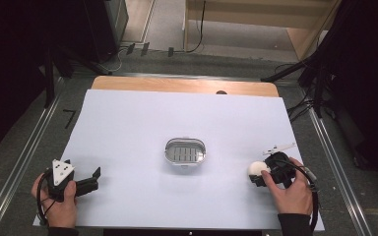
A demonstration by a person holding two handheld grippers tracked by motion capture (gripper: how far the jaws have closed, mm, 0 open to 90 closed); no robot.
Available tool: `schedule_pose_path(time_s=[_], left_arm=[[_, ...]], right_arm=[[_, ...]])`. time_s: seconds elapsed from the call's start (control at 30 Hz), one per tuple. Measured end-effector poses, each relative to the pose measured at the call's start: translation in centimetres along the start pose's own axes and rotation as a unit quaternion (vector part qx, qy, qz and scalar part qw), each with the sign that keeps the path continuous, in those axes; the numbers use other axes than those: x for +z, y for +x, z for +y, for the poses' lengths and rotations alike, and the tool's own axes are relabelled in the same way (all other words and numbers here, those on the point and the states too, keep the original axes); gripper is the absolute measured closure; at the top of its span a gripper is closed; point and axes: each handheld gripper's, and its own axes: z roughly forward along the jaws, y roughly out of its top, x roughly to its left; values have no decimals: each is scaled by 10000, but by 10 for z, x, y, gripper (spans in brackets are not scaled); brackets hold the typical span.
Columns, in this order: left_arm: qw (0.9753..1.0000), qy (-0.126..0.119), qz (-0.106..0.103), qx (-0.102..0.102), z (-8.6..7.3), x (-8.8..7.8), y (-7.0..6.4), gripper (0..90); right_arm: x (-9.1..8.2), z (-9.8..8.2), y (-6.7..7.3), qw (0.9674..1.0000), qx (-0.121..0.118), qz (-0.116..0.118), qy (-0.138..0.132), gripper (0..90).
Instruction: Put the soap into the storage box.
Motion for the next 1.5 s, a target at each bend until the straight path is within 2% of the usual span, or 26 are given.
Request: schedule_pose_path(time_s=[0.2,0.27,0.53,0.67,0.83,1.0,1.1,1.5], left_arm=[[10000,-4,-4,-4,0,0,0,2],[10000,1,-1,-5,0,0,0,2],[10000,-5,-9,-7,0,0,0,2],[10000,-5,-5,-6,0,0,0,2],[10000,-11,-5,-10,0,0,0,2],[10000,-14,-3,-9,0,0,0,2],[10000,-11,-1,-9,0,-1,1,2],[10000,-22,-9,-23,0,-1,1,2]], right_arm=[[8,4,3,9998,120,-104,99,194],[8,3,3,9998,148,-127,86,241],[12,3,2,9996,247,-78,114,247],[10,3,2,9997,205,-98,121,250],[6,5,2,9997,238,-32,16,251],[-4,8,6,9997,166,-78,-180,252],[-8,12,8,9997,71,-27,-235,252],[-6,34,28,9994,-219,175,-210,252]])
